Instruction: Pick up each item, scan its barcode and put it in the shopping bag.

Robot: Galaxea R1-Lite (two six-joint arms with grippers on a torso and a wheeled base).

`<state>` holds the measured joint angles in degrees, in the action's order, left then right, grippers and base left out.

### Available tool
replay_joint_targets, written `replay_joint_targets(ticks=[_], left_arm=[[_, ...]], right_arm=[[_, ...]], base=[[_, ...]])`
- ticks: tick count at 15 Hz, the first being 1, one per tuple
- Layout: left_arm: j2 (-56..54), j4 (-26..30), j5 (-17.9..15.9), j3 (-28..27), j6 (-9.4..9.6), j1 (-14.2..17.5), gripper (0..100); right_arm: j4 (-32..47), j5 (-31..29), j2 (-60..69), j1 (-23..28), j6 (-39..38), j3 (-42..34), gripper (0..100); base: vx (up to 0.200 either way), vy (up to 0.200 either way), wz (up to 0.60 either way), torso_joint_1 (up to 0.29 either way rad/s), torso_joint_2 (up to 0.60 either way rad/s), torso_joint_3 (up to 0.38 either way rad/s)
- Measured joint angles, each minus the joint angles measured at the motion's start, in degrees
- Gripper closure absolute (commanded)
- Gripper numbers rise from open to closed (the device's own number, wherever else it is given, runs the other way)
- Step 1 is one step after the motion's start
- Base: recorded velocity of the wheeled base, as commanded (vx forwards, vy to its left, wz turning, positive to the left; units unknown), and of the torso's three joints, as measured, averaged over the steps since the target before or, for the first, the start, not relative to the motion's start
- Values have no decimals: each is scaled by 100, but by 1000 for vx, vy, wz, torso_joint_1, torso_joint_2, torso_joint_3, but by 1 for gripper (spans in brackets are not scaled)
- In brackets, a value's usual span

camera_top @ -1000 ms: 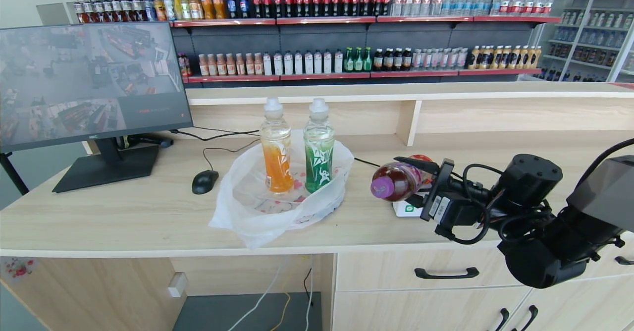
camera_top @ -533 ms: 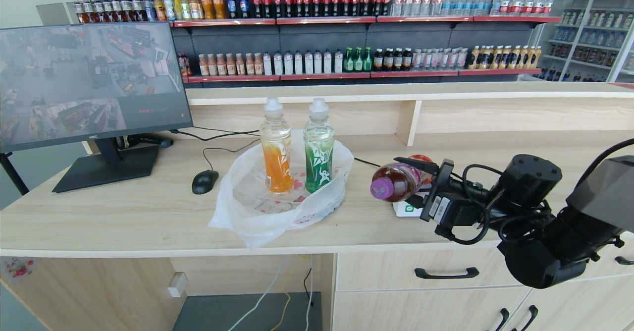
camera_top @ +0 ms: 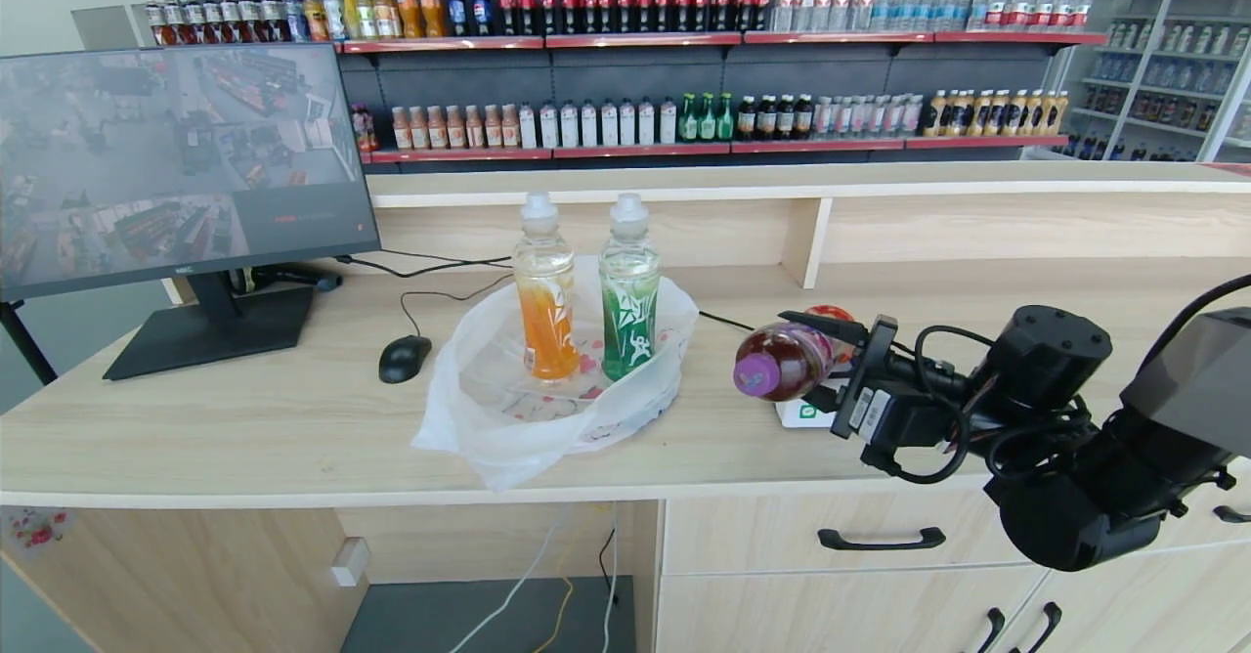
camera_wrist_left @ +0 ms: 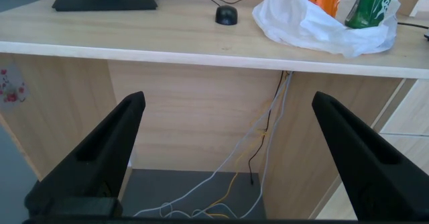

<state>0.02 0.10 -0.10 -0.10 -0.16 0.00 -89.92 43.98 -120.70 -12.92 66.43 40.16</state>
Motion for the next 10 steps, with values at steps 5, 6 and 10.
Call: replay_joint_targets(ticks=[5,6,10], left_arm=[[0,0,0,0,0,0,0],[0,0,2,0,0,0,0],[0,-2,0,0,0,0,0]], right_arm=[[0,20,37,-13,-9,-69,100],[0,18,46,-28,-22,-74,100],[9,20,254,-168,-345,-80,100]], base=[[0,0,0,0,0,0],[0,0,0,0,0,0],[0,0,0,0,0,0]])
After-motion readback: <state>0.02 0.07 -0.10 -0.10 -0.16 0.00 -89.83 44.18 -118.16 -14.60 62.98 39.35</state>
